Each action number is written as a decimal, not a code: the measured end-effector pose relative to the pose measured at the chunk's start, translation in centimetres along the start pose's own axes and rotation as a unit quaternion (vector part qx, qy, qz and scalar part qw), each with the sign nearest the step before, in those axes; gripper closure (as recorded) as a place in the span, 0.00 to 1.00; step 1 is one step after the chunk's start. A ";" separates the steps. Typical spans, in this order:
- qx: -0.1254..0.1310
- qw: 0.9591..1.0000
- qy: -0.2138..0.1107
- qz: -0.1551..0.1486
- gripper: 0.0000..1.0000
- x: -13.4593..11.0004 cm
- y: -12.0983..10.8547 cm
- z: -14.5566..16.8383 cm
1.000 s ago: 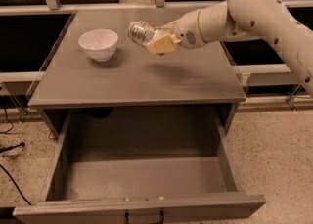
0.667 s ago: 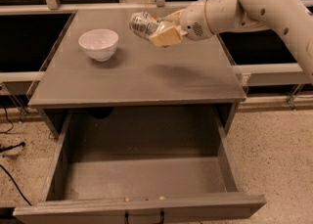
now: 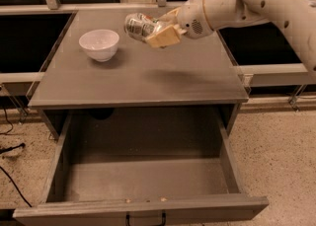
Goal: Place 7up can into top drawer
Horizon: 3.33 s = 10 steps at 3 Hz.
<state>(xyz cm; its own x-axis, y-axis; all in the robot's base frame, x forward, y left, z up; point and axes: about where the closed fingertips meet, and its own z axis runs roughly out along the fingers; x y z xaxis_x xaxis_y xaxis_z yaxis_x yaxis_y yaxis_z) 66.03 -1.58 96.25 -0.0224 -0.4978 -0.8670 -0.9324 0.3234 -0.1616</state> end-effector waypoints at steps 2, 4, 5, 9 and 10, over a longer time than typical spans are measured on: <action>-0.047 0.999 0.013 -0.002 1.00 -0.2 5.3 -2.4; -0.063 0.998 0.011 0.011 1.00 0.6 8.3 -4.7; -0.074 0.997 0.007 0.002 1.00 0.6 9.3 -4.5; -0.120 0.993 -0.013 0.008 1.00 3.9 21.0 -6.9; -0.119 0.992 -0.034 -0.010 1.00 6.2 23.1 -6.1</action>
Offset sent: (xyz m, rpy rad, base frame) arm -0.0997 -0.0174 0.0069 -0.0302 0.0970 0.1116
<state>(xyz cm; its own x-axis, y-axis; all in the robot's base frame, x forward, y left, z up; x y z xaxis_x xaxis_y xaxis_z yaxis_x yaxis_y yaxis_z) 42.16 -2.09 90.03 0.0145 -0.4443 -0.8958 -0.9913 0.1108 -0.0710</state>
